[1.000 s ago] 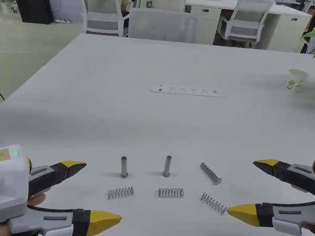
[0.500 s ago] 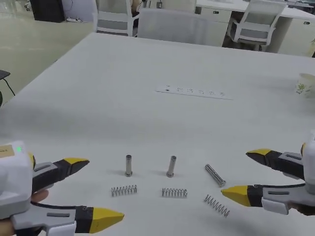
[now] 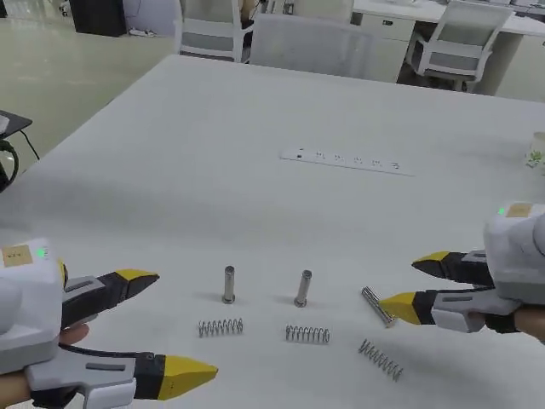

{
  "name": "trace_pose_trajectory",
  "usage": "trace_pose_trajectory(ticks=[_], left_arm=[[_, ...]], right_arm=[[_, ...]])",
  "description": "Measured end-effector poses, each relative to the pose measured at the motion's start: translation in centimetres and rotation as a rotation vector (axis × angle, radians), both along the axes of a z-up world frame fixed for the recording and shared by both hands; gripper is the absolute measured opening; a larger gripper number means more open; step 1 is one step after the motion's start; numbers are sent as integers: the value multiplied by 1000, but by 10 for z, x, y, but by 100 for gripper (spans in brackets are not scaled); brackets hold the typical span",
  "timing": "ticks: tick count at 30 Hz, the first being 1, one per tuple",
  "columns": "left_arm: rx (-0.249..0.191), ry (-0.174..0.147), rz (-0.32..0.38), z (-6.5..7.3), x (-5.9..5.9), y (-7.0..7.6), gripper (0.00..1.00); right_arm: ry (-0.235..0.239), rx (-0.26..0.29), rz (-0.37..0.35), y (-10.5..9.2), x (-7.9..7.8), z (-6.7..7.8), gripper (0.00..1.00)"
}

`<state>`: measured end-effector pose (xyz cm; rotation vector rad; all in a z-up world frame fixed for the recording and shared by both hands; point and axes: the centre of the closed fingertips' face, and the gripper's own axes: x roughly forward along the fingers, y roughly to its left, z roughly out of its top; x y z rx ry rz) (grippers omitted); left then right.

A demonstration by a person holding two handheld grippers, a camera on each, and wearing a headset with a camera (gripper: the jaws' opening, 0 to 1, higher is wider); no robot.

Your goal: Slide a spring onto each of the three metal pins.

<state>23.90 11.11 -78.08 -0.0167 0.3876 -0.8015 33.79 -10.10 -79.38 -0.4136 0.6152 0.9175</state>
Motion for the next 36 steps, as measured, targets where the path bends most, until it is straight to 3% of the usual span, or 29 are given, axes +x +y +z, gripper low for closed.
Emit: trace_pose_trajectory(ticks=[8, 29, 36], left_arm=[[-1, -1, -2, 0, 0, -1, 85], [-9, 6, -12, 0, -2, -2, 85], [-9, 6, -18, 0, -3, -3, 84]], right_arm=[[46, -91, -4, 5, 11, -13, 38], [148, -201, -43, 14, 25, -45, 21], [179, -212, -65, 16, 23, -51, 16]])
